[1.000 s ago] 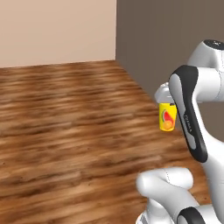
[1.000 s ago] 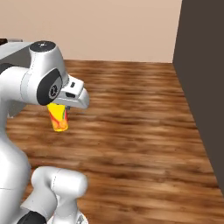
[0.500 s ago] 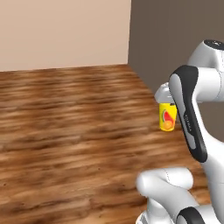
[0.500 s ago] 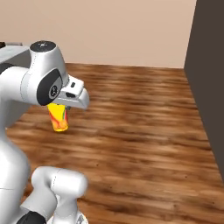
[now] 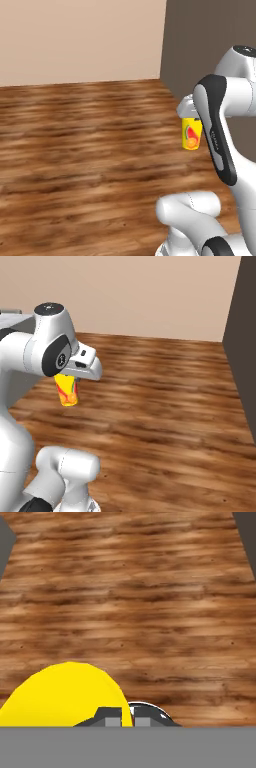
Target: There is a tray on the dining counter. Grab the cup, mug, and pitcher and place them on the tray. The pitcher may be placed next to the tray if it cannot fit the tray.
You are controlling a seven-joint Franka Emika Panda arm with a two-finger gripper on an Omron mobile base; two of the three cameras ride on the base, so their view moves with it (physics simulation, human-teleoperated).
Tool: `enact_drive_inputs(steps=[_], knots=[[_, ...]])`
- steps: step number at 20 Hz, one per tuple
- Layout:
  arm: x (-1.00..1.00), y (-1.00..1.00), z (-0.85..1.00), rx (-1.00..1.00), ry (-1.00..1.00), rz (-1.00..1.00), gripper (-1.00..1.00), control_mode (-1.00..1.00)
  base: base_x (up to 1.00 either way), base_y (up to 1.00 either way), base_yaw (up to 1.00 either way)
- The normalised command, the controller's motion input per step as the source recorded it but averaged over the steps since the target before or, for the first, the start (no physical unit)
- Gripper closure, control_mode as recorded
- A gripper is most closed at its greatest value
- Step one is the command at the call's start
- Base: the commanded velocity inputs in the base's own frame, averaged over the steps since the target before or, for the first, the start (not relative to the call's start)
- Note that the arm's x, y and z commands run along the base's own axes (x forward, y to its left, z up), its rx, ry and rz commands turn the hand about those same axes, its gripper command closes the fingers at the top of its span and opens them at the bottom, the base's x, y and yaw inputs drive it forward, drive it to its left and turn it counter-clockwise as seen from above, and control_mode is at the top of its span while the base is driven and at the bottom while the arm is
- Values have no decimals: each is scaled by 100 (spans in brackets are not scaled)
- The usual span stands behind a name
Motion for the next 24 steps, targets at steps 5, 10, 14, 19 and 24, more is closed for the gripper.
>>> enact_drive_inputs(steps=[5,10,14,19,24], knots=[[0,0,0,0,0,0,100,100,100,0,12],[0,0,0,0,0,0,100,100,100,0,12],[0,0,0,0,0,0,100,100,100,0,12],[0,0,0,0,0,0,100,100,100,-1,16],[0,0,0,0,0,0,100,100,100,-34,30]])
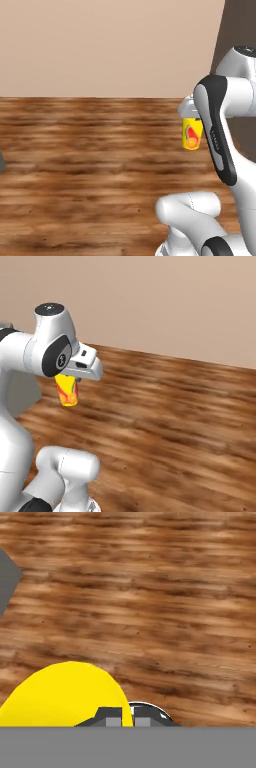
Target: There is a tray on the dining counter. Grab the cup, mug, and pitcher and place them on the tray. The pitcher may be placed next to the tray if it cannot fit the tray.
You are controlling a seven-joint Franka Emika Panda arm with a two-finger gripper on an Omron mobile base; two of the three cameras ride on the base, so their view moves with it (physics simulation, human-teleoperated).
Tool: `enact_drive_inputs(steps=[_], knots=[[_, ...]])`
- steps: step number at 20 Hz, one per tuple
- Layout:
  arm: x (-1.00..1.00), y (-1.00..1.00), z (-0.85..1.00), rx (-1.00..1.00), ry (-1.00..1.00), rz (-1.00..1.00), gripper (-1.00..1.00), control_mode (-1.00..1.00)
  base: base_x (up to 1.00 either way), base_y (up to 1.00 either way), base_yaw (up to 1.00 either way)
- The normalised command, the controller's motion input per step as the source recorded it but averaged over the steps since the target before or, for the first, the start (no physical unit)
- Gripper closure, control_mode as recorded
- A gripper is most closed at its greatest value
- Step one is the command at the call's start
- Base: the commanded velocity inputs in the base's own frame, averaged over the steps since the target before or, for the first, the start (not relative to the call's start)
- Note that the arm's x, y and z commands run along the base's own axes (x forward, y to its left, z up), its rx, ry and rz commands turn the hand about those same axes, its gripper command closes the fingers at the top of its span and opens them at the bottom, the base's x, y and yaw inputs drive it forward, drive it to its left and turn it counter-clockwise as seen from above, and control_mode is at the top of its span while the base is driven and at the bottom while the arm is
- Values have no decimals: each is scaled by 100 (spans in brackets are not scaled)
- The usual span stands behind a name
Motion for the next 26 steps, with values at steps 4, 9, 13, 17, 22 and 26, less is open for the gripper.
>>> enact_drive_inputs(steps=[4,9,13,17,22,26], knots=[[0,0,0,0,0,0,100,100,100,-53,38],[0,0,0,0,0,0,100,100,100,-60,43],[0,0,0,0,0,0,100,100,100,-53,48],[0,0,0,0,0,0,100,100,34,-38,49],[0,0,0,0,0,0,100,100,-23,-5,15],[0,0,0,0,0,0,100,100,32,-38,37]])
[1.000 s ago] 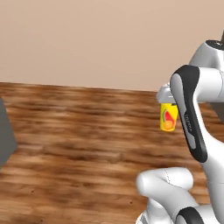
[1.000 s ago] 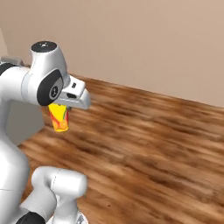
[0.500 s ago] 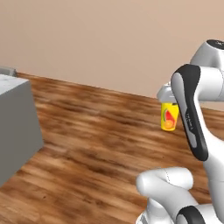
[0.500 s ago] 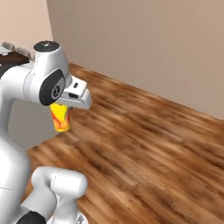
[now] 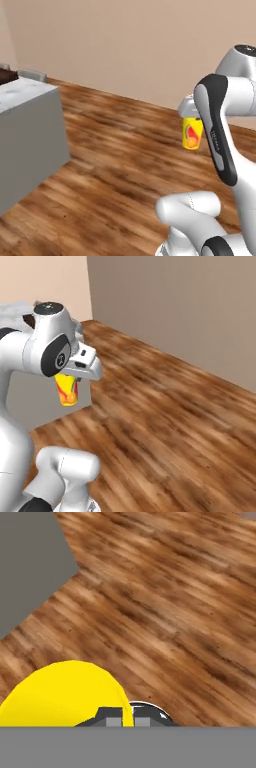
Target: There is a tray on the dining counter. Grab the cup, mug, and pitcher and place them on the tray. The pitcher may be placed next to the tray if it cannot fit the tray.
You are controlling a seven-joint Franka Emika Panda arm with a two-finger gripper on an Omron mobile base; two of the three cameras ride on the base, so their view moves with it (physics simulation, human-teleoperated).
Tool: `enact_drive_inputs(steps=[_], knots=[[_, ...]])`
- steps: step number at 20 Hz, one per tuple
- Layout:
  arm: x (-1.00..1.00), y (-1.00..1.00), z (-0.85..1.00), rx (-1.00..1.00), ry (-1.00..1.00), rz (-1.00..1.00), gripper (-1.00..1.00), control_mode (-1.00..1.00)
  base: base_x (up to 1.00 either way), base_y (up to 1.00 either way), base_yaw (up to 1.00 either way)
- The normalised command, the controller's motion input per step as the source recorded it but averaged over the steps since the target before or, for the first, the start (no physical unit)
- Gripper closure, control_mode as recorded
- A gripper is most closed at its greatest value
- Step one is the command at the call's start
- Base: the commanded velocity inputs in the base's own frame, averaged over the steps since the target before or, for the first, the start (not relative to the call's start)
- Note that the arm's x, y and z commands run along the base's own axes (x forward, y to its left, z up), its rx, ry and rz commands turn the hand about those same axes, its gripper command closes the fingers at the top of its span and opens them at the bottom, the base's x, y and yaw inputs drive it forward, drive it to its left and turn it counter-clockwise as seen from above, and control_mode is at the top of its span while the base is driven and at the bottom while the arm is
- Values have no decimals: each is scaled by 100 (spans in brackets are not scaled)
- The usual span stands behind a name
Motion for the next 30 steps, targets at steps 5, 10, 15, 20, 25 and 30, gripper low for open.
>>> enact_drive_inputs(steps=[5,10,15,20,25,30], knots=[[0,0,0,0,0,0,100,100,88,-44,62],[0,0,0,0,0,0,100,100,96,-56,59],[0,0,0,0,0,0,100,100,97,-94,42],[0,0,0,0,0,0,100,100,90,-100,30],[0,0,0,0,0,0,100,100,91,-75,22],[0,0,0,0,0,0,100,100,89,-78,22]])
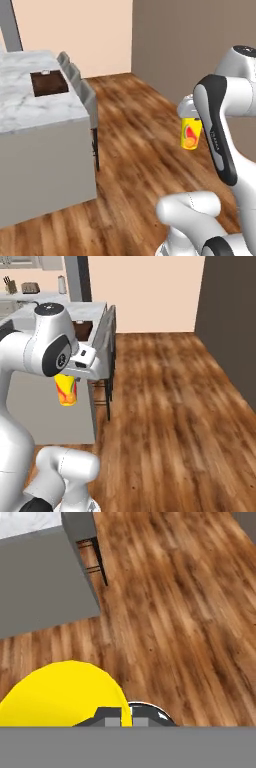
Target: There is a tray on the dining counter. Grab the cup, mug, and pitcher and place them on the tray. The pitcher may be placed next to the tray if it cannot fit the tray.
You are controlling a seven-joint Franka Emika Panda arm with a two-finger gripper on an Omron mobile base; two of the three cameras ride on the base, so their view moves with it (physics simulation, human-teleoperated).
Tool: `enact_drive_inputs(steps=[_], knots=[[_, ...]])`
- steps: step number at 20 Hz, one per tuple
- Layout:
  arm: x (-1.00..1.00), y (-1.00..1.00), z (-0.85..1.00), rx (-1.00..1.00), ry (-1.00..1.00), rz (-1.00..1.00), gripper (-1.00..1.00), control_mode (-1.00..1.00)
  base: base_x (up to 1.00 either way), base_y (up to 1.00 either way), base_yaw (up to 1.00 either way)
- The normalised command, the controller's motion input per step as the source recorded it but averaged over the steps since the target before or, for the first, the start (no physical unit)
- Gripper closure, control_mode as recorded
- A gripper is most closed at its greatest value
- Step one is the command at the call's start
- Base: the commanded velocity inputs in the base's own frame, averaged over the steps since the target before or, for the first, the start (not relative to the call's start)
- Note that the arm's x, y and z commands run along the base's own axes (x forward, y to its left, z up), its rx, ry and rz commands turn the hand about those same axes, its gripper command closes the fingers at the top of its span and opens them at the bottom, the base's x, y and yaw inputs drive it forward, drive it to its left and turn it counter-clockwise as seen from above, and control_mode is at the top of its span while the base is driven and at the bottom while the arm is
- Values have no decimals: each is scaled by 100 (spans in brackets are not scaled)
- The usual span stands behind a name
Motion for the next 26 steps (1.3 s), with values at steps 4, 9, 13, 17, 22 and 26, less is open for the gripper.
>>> enact_drive_inputs(steps=[4,9,13,17,22,26], knots=[[0,0,0,0,0,0,100,100,87,-70,22],[0,0,0,0,0,0,100,100,82,-70,20],[0,0,0,0,0,0,100,100,83,-68,19],[0,0,0,0,0,0,100,100,79,-62,18],[0,0,0,0,0,0,100,100,95,-56,24],[0,0,0,0,0,0,100,100,97,-37,35]])
